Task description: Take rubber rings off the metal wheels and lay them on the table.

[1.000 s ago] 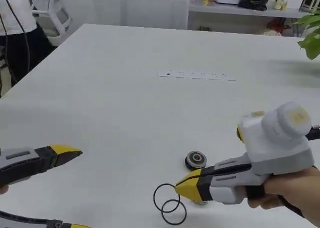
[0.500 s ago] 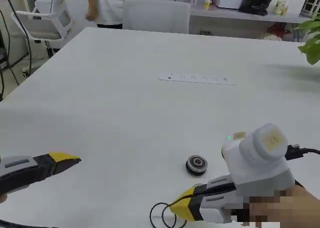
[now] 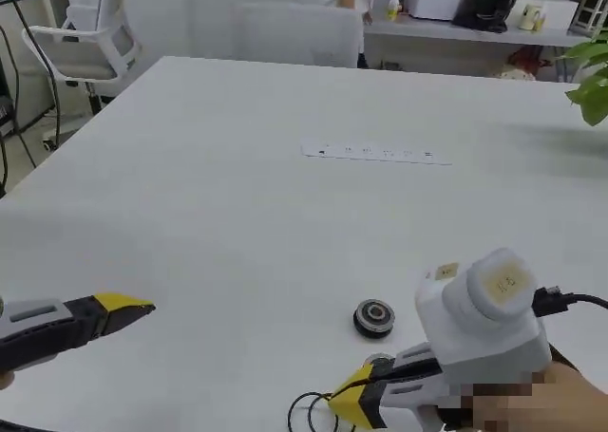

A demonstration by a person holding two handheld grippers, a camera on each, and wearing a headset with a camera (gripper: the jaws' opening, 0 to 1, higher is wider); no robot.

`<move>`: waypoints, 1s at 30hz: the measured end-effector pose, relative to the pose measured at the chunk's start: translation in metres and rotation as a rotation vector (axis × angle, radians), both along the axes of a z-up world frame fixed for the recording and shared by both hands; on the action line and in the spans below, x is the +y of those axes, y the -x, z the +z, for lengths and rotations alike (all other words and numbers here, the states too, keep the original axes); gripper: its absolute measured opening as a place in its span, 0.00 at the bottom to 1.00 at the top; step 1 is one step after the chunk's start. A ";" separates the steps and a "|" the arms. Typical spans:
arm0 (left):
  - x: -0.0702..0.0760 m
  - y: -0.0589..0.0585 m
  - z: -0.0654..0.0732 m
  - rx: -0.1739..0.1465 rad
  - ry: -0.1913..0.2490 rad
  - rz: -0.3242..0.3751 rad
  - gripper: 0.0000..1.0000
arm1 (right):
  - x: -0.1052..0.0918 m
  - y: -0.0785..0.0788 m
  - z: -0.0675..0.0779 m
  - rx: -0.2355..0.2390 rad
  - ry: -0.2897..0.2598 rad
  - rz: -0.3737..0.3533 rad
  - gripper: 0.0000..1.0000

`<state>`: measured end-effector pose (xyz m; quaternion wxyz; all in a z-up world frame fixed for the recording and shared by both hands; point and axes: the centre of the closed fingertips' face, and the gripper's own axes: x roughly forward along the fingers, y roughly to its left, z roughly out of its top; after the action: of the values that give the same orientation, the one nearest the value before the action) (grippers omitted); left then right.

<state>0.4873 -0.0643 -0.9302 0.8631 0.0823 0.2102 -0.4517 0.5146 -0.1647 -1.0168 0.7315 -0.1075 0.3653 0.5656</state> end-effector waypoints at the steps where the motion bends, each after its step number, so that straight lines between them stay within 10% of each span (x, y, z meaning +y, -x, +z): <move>1: 0.000 0.000 0.000 0.001 0.000 -0.001 0.87 | 0.000 0.000 -0.001 -0.003 0.004 0.004 0.00; 15: 0.001 0.003 -0.002 0.009 -0.009 0.004 0.87 | -0.001 0.002 -0.008 -0.026 0.049 0.030 0.00; 30: 0.001 0.002 0.000 0.009 -0.010 0.004 0.87 | -0.003 -0.018 0.015 -0.028 -0.043 -0.054 0.03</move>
<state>0.4857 -0.0630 -0.9307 0.8627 0.0840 0.2163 -0.4493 0.5323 -0.1679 -1.0013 0.7535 -0.0898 0.3459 0.5518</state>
